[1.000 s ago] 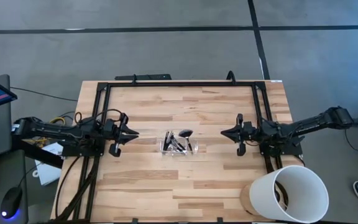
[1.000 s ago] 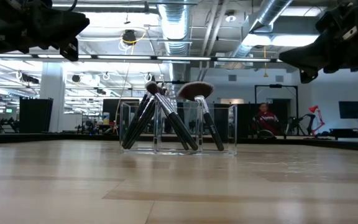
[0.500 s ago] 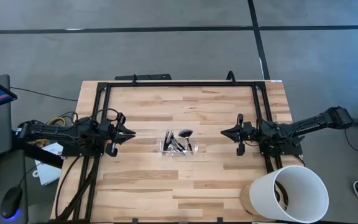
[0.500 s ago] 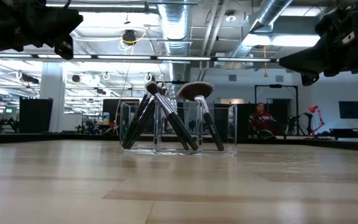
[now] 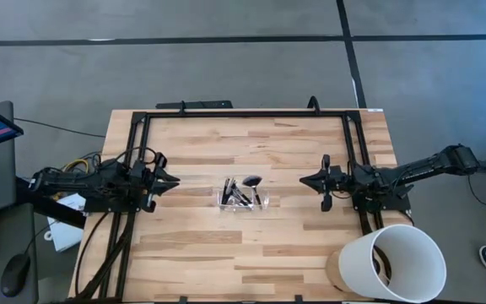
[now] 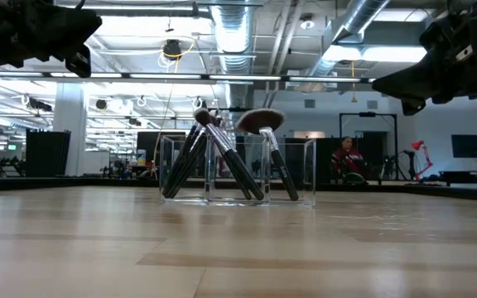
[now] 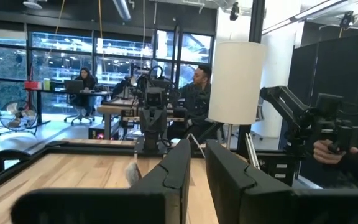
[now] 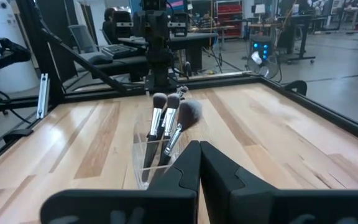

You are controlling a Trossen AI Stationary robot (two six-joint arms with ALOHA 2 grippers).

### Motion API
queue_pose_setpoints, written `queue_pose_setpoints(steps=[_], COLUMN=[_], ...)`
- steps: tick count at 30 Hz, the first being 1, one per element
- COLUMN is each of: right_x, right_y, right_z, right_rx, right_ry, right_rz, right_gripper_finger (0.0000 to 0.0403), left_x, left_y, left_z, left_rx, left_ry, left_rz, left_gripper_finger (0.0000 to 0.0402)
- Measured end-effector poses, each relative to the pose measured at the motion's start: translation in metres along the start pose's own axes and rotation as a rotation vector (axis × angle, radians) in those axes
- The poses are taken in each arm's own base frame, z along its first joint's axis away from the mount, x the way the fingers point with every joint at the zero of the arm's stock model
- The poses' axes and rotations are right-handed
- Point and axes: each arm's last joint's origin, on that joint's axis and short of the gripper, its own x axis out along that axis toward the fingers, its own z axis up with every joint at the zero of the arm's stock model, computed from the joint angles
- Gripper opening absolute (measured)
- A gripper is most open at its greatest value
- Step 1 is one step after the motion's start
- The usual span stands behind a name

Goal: Put items in baskets/containers
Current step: Return to Home Position

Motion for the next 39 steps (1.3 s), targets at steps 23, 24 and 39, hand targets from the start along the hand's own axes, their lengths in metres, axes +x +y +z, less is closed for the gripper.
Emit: queue_pose_setpoints(steps=[23, 24, 39], right_x=[-0.0021, -0.002, -0.0063], right_y=[-0.0003, -0.0003, -0.0004], right_z=[-0.0015, -0.0014, 0.0058], right_rx=[-0.013, -0.013, -0.042], right_ry=[0.016, 0.015, -0.053], right_rz=[0.01, 0.01, 0.031], right_gripper_finger=[0.0001, 0.0001, 0.0001], left_x=[-0.0063, -0.0063, -0.0064], left_y=[0.0, 0.0003, 0.0005], left_z=[-0.0015, -0.0038, -0.0036], left_rx=[0.013, 0.018, 0.021], left_ry=[0.047, 0.053, 0.061], left_rz=[0.018, 0.022, 0.03], left_gripper_finger=[0.0049, 0.0049, 0.0049])
